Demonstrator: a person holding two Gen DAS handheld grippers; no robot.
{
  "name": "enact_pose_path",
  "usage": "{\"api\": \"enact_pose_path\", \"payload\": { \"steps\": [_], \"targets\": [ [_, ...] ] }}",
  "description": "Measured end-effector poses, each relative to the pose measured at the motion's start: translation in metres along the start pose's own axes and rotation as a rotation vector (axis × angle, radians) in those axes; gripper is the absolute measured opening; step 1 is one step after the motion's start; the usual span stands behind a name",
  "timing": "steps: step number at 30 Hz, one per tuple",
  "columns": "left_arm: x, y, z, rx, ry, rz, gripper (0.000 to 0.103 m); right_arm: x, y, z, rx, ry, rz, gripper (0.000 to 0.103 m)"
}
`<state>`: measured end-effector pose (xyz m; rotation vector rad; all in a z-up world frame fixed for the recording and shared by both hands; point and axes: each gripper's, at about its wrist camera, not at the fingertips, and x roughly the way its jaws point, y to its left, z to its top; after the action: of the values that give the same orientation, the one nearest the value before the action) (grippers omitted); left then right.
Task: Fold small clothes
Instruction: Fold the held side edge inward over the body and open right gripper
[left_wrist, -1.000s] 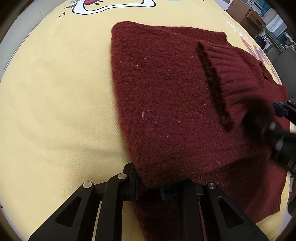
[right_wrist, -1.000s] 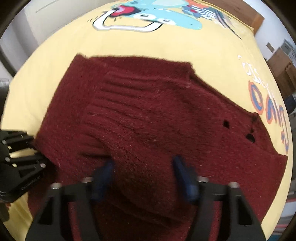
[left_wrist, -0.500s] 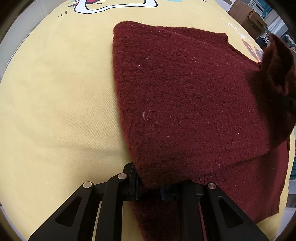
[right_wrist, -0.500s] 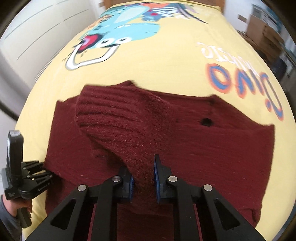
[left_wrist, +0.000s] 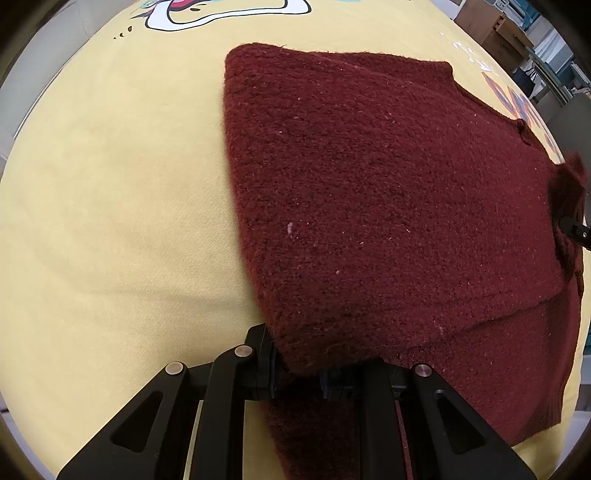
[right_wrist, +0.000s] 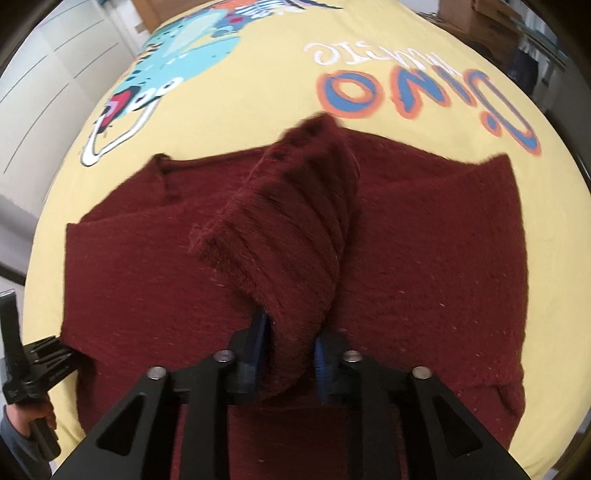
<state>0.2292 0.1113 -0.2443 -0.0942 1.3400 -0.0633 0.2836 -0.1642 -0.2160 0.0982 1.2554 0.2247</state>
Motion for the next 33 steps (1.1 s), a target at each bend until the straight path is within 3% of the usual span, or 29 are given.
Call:
{"api": "enact_pose_path", "payload": {
  "steps": [8,12,22,30,32,33],
  "targets": [
    [0.001,0.003,-0.002,0.004,-0.004,0.001,0.015,-0.008,-0.034,-0.016,0.005,0.026,-0.111,0.053],
    [-0.001,0.002,-0.006,0.009,-0.006,0.01,0.015,-0.014,-0.051,-0.029,0.006,0.038,-0.146,0.056],
    [-0.002,-0.001,-0.01,0.015,-0.005,0.016,0.015,-0.056,-0.067,-0.013,0.073,-0.039,-0.093,0.068],
    [-0.004,-0.001,-0.013,0.019,-0.008,0.023,0.015,-0.007,-0.072,0.013,0.08,0.062,-0.137,0.068],
    [-0.004,-0.001,-0.013,0.018,-0.009,0.02,0.015,0.003,-0.066,0.009,0.049,0.075,-0.15,0.061],
    [-0.004,-0.001,-0.013,0.017,-0.008,0.019,0.015,0.007,-0.064,0.007,0.044,0.078,-0.138,0.05]
  ]
}}
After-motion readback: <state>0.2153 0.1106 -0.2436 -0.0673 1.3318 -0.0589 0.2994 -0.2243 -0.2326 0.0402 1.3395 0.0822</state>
